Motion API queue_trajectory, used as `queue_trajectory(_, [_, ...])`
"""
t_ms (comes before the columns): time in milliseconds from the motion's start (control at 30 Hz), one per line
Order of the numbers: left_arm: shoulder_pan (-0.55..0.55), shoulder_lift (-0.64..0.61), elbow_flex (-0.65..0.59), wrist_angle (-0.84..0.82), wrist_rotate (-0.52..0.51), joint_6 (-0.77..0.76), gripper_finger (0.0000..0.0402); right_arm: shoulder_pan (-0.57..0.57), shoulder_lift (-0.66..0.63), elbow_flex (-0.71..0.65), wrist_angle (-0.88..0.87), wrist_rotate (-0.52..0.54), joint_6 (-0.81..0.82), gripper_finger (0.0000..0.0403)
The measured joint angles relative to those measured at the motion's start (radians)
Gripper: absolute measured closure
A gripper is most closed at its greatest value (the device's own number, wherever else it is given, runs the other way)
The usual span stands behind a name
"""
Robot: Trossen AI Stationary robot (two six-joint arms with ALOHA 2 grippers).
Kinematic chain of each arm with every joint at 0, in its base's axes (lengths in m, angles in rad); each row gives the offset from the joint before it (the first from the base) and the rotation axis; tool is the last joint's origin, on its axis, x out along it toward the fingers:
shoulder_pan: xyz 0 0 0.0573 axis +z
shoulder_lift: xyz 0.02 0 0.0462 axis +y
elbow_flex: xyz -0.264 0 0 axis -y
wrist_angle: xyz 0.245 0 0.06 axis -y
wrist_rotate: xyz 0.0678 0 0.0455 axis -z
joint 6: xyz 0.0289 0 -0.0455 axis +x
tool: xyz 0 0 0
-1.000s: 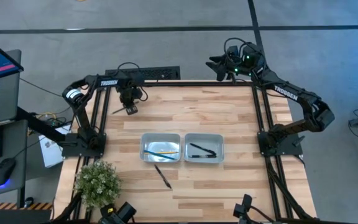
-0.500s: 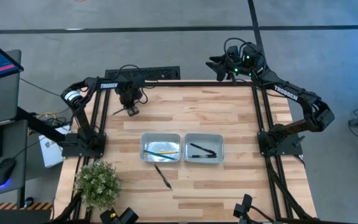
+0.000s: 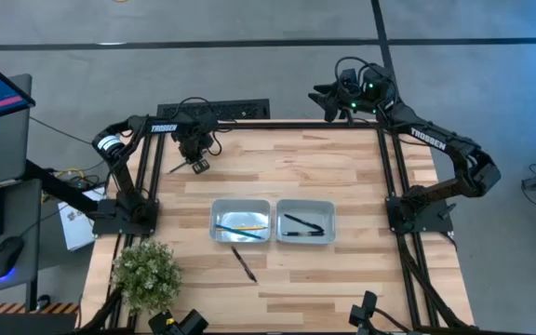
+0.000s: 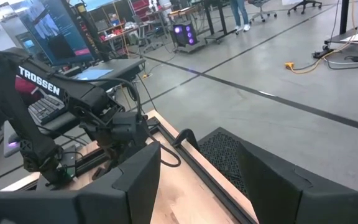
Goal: Sort pens & pencils
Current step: Put the green pencil into the left gray bin
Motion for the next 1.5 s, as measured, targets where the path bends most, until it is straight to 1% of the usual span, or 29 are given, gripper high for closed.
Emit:
queue_trajectory(167, [0.0,0.0,0.0,0.001,-0.017,-0.047,0.0354,0.0,0.0,0.0,0.0,0.0,0.0,0.0168])
queue_trajectory(733, [0.0,0.0,0.0,0.004,-0.031,-0.05,0.0352,0.0,0.0,0.0,0.0,0.0,-0.001,0.0168])
queue_trajectory(867, [0.0,0.0,0.0,0.003,-0.031,-0.047,0.033,0.0,0.0,0.0,0.0,0.0,-0.001,0.0168])
queue_trajectory(1067, [0.0,0.0,0.001,0.004,-0.047,-0.047,0.0266,0.0,0.0,0.0,0.0,0.0,-0.001,0.0168])
queue_trajectory(1167, [-0.001,0.0,0.002,0.004,-0.055,-0.05,0.0245,0.0,0.0,0.0,0.0,0.0,-0.001,0.0168])
queue_trajectory(1333, [0.0,0.0,0.002,0.002,-0.05,-0.086,0.0235,0.0,0.0,0.0,0.0,0.0,-0.001,0.0168])
queue_trajectory(1400, [0.003,0.0,0.002,-0.002,-0.021,-0.101,0.0235,0.0,0.0,0.0,0.0,0.0,-0.001,0.0168])
queue_trajectory(1500, [0.018,0.0,0.003,-0.003,0.06,-0.095,0.0235,0.0,0.0,0.0,0.0,0.0,-0.001,0.0168])
